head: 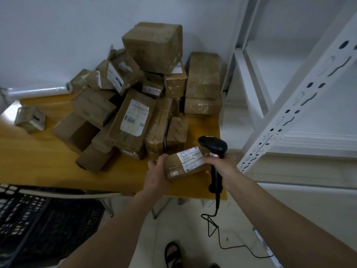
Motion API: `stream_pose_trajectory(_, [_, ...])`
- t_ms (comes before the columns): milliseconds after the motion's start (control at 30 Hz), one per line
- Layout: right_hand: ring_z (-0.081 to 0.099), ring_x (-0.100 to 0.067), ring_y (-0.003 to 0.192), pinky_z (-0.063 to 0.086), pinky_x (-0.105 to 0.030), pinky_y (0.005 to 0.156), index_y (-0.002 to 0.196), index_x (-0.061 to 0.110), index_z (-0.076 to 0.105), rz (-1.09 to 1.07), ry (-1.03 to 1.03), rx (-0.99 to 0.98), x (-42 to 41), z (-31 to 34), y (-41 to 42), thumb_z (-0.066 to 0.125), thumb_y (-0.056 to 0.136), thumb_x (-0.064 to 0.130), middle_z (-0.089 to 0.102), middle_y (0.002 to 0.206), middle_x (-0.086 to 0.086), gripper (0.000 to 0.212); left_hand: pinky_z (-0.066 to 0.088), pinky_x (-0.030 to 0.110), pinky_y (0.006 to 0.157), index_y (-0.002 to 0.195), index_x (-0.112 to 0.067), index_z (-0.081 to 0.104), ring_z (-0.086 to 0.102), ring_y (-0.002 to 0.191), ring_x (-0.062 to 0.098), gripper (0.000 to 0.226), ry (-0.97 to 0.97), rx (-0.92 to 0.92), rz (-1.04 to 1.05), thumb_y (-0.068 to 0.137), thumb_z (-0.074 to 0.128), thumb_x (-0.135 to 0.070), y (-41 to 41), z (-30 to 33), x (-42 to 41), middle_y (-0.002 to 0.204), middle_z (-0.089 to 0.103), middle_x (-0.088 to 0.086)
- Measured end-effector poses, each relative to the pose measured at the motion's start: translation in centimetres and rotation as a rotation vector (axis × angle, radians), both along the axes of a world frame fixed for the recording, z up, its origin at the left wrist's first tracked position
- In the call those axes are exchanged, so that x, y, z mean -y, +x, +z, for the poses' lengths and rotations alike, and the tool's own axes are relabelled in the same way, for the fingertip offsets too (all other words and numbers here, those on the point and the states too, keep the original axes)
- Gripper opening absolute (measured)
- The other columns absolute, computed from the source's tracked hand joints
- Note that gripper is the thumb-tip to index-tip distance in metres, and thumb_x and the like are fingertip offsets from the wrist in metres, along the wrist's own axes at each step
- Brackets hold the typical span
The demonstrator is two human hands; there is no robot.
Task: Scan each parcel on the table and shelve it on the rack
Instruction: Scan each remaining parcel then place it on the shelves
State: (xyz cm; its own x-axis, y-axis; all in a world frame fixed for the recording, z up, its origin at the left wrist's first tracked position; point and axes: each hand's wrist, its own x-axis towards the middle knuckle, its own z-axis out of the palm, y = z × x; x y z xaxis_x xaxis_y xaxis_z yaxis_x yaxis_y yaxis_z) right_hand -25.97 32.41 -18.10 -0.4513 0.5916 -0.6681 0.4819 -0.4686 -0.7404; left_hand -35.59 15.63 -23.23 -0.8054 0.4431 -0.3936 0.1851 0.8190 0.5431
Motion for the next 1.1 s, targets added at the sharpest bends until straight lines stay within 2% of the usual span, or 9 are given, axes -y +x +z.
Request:
stream_pose_trajectory(133, [0.054,-0.029,0.114,0.046,-0.042,0.095,0.116,0.014,0.058,0.085,0.268,0.12,-0.3,-1.8,-0.9,0.079,0.076,0.017,0.06,0.119,-0.008,0.045,0.048,0.046,0.1,0.143,-0.041,0.021,0.049,0.122,0.036,0.088,-0.015,0.015,0.006,0.08,0.074,-0.012,0.5,0.2,0.0,0.145,0.027,0.009])
stream_pose_trajectory(200, [0.048,-0.032,0.122,0.041,-0.048,0.105,0.11,0.016,0.054,0.128,0.395,0.18,-0.7,-2.2,-1.3,0.079,0.075,0.016,0.056,0.126,-0.011,0.044,0.047,0.047,0.102,0.145,-0.04,0.02,0.046,0.126,0.035,0.089,-0.007,0.03,0.016,0.08,0.073,-0.008,0.8,0.3,-0.1,0.148,0.026,0.01])
stream_pose_trajectory(300, [0.058,-0.026,0.107,0.048,-0.037,0.089,0.113,0.014,0.059,0.122,0.299,0.169,-1.0,-2.4,-1.7,0.076,0.078,0.016,0.063,0.114,-0.009,0.039,0.047,0.05,0.102,0.147,-0.04,0.018,0.034,0.134,0.035,0.102,0.125,0.234,0.1,0.072,0.083,-0.012,1.2,0.5,-0.3,0.152,0.015,0.008])
stream_pose_trajectory(400, [0.055,-0.01,0.076,0.038,-0.023,0.059,0.11,0.018,0.06,0.149,0.16,0.125,-0.6,-2.4,-1.6,0.074,0.082,0.012,0.065,0.092,0.0,0.032,0.044,0.061,0.1,0.149,-0.048,0.009,0.026,0.14,0.04,0.107,0.37,0.535,0.353,0.07,0.08,-0.05,1.0,1.4,-0.9,0.159,0.01,0.001])
stream_pose_trajectory(533, [0.056,-0.014,0.081,0.039,-0.025,0.063,0.114,0.011,0.062,0.138,0.178,0.095,-0.8,-2.6,-1.2,0.074,0.081,0.006,0.066,0.096,-0.004,0.036,0.035,0.069,0.101,0.151,-0.041,0.012,0.034,0.135,0.046,0.093,0.463,0.752,0.807,0.077,0.056,-0.075,-0.5,2.2,-2.0,0.155,0.026,0.01])
stream_pose_trajectory(633, [0.058,-0.017,0.088,0.041,-0.025,0.068,0.113,0.008,0.064,0.14,0.183,0.095,-1.0,-2.5,-0.8,0.073,0.082,0.006,0.067,0.106,-0.008,0.033,0.032,0.071,0.103,0.148,-0.027,0.022,0.039,0.13,0.047,0.09,0.488,0.941,1.126,0.079,0.064,-0.064,-1.6,1.5,-1.8,0.141,0.041,0.017])
stream_pose_trajectory(733, [0.058,-0.02,0.092,0.043,-0.031,0.079,0.111,0.008,0.064,0.16,0.186,0.11,-1.1,-2.4,-0.4,0.072,0.082,0.007,0.066,0.1,-0.005,0.03,0.036,0.072,0.097,0.143,-0.028,0.024,0.041,0.124,0.05,0.093,0.506,1.078,1.248,0.072,0.081,-0.043,-1.7,1.1,-1.4,0.121,0.04,0.019])
stream_pose_trajectory(900, [0.06,-0.026,0.097,0.045,-0.034,0.08,0.11,0.004,0.066,0.138,0.192,0.087,-2.0,-1.7,0.8,0.071,0.081,0.003,0.067,0.104,-0.012,0.029,0.045,0.068,0.089,0.137,-0.012,0.033,0.049,0.107,0.051,0.094,0.533,1.26,1.076,0.06,0.087,-0.019,-0.8,1.9,-1.0,0.121,0.045,0.028])
stream_pose_trajectory(1100, [0.058,-0.024,0.093,0.043,-0.034,0.079,0.102,0.008,0.066,0.077,0.244,-0.023,-2.9,0.8,1.9,0.074,0.077,0.003,0.064,0.09,-0.006,0.027,0.054,0.062,0.08,0.123,-0.011,0.053,0.05,0.111,0.052,0.07,0.889,1.237,0.917,0.061,0.078,0.01,0.2,4.5,-1.2,0.128,0.045,0.027])
